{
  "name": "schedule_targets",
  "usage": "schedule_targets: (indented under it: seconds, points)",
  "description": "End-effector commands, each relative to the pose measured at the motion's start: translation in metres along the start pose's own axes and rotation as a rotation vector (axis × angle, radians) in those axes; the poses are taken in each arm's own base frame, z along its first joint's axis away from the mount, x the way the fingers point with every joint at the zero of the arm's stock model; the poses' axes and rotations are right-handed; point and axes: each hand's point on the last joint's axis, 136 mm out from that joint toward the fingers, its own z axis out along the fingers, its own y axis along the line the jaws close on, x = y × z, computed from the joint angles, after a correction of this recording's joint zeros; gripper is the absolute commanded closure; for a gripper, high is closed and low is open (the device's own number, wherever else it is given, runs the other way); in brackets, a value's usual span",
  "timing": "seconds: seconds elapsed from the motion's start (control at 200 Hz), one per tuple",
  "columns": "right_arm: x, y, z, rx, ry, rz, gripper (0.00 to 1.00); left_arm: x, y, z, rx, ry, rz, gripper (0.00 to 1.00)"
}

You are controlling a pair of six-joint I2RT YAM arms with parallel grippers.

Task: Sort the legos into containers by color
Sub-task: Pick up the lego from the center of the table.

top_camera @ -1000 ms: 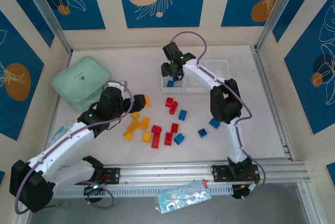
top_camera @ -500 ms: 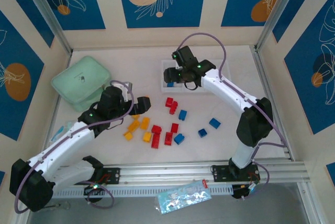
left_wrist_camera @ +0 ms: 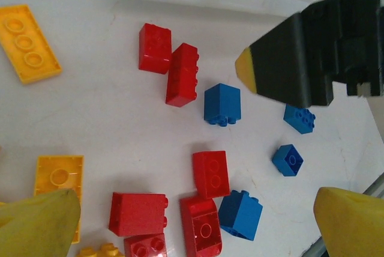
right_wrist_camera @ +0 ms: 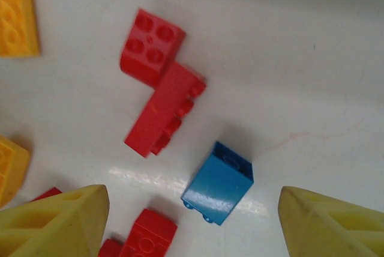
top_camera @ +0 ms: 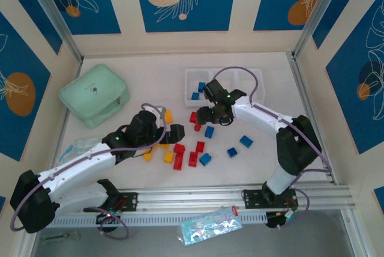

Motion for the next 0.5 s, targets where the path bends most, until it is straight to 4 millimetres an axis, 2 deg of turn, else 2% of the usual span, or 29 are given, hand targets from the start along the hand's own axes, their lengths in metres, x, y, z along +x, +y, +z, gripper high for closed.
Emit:
schedule_targets:
  seconds: [0.0,0.235,0.495]
  points:
    - [0.007,0.007,0.007,-0.010,0.009,0.010,0.23,0.002,0.002,0.008,-0.012,-0.020,-0.037,0.01]
    - [0.014,0.000,0.028,0.039,0.035,0.034,0.22,0.007,0.001,0.009,-0.016,-0.020,-0.046,0.01]
    - [0.030,-0.018,0.045,0.099,0.059,0.098,0.30,0.007,0.004,0.008,-0.036,-0.020,-0.041,0.01]
